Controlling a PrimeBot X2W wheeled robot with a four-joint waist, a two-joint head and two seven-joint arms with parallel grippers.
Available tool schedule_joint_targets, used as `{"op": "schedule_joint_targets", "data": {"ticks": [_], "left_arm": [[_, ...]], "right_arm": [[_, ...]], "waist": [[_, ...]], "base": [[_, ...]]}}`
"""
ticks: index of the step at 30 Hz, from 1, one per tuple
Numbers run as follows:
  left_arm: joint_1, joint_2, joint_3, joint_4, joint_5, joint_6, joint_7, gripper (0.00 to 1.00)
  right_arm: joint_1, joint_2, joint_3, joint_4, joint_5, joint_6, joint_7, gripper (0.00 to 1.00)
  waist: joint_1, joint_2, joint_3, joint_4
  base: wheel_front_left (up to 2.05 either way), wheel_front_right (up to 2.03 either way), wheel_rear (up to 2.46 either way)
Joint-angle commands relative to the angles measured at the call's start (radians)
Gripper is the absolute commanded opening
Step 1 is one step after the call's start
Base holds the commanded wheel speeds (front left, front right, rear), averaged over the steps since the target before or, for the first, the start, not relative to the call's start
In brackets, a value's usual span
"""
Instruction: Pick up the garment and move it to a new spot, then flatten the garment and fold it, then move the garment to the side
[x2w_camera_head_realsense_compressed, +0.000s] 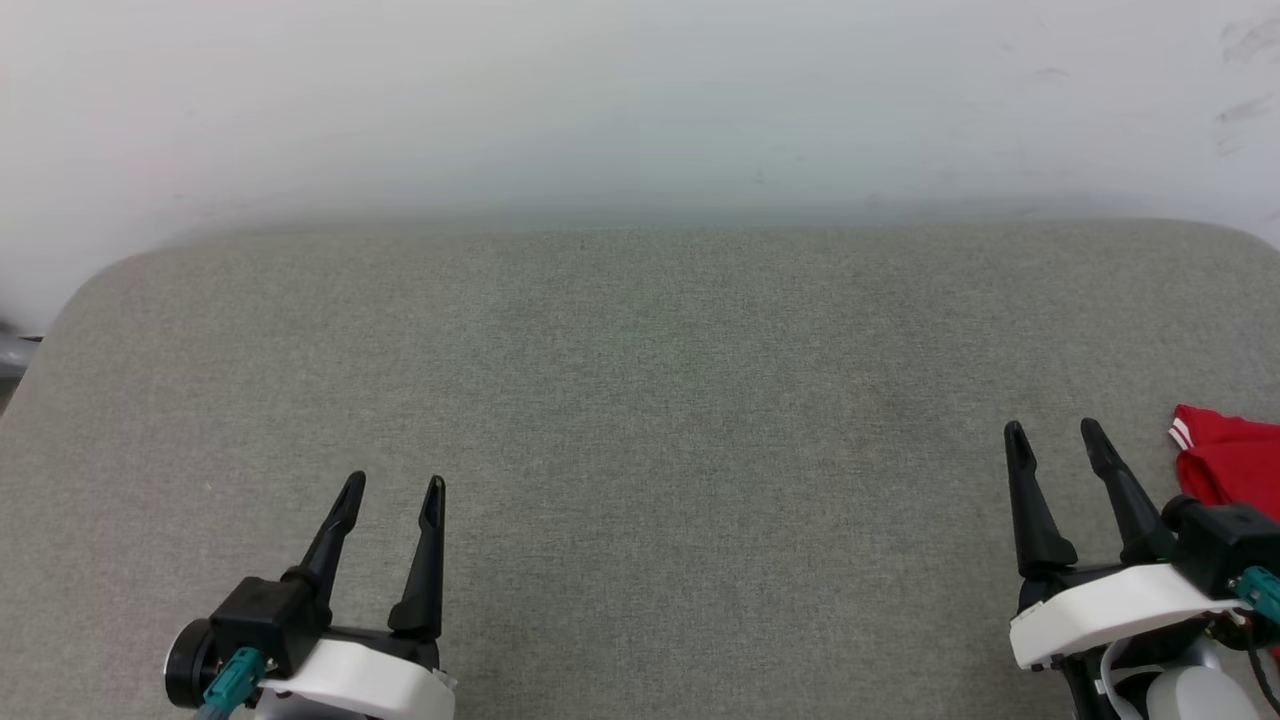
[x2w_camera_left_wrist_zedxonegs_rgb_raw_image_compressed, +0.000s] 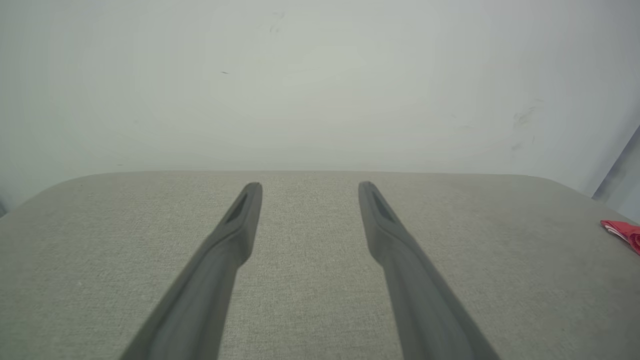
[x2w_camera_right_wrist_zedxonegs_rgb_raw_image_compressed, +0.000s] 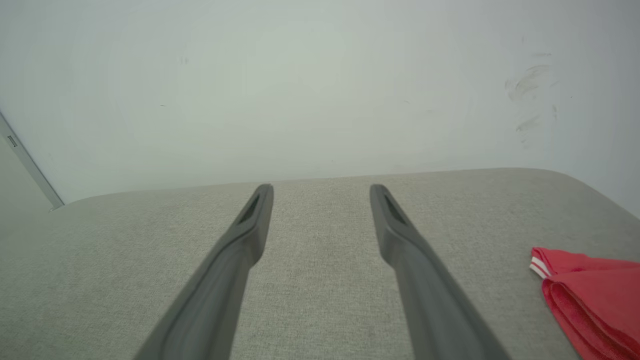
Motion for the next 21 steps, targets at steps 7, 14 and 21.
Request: {"op": "schedule_joint_targets", "data": {"ticks": [7,14,21], "left_arm": [[0.019,-0.031,0.033,-0.003,0.033,-0.025,-0.007,1.0],[0.019,-0.05,0.059,-0.013,0.061,-0.039,-0.006,1.0],[0.024,-0.073,0.079,-0.019,0.099,-0.048,-0.006,1.0]], "right_arm": [[-0.002,0.019,0.005,0.023,-0.002,-0.001,-0.019,1.0],[-0.008,0.025,0.0,0.017,-0.013,-0.001,-0.018,1.0],[0.004,0.03,0.001,0.004,-0.012,-0.001,-0.01,1.0]], "waist": [[0.0001,-0.0001,-0.008,-0.005],[0.0001,-0.0001,-0.005,-0.002],[0.0001,-0.0001,-0.001,0.001]], "base": [[0.0,0.0,0.0],[0.0,0.0,0.0],[0.0,0.0,0.0]]}}
